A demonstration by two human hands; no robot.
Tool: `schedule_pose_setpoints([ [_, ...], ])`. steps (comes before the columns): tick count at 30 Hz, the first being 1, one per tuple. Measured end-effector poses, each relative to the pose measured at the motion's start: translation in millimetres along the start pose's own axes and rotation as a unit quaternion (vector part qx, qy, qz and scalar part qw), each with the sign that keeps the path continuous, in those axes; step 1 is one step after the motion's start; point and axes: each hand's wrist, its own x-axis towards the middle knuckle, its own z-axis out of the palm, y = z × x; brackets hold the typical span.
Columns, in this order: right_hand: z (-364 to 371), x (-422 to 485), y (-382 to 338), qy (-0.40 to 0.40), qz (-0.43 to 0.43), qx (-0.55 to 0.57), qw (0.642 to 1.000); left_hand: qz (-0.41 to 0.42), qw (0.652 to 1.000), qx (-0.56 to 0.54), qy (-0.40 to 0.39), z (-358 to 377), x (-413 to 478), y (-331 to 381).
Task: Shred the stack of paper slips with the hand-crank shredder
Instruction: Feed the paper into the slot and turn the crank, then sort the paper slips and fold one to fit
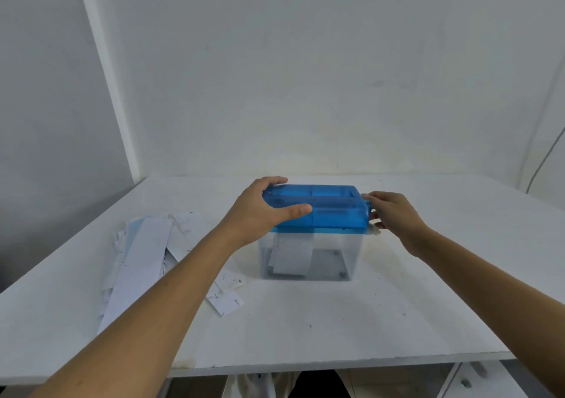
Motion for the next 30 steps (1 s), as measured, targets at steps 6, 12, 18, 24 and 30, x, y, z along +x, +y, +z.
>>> schedule_pose_setpoints([
  [6,-12,-2,-46,0.03,-0.085,0.01,0.996,-0.04,0.989,-0.145,0.006,-1,-3,-1],
  [12,-3,-32,-103,0.044,-0.202,-0.034,0.978,-0.037,0.998,-0.034,0.039,-33,-40,-28],
  [18,50,-74,-149,-0.064,-0.29,-0.036,0.954,-0.072,0.97,0.201,0.114,-93,-82,-79],
  [24,130,-102,-163,-0.191,-0.298,-0.075,0.932,-0.183,0.931,0.287,0.135,-110,-112,-114],
  [30,208,-94,-123,-0.231,-0.22,-0.181,0.93,-0.189,0.924,0.284,0.17,-103,-123,-126],
])
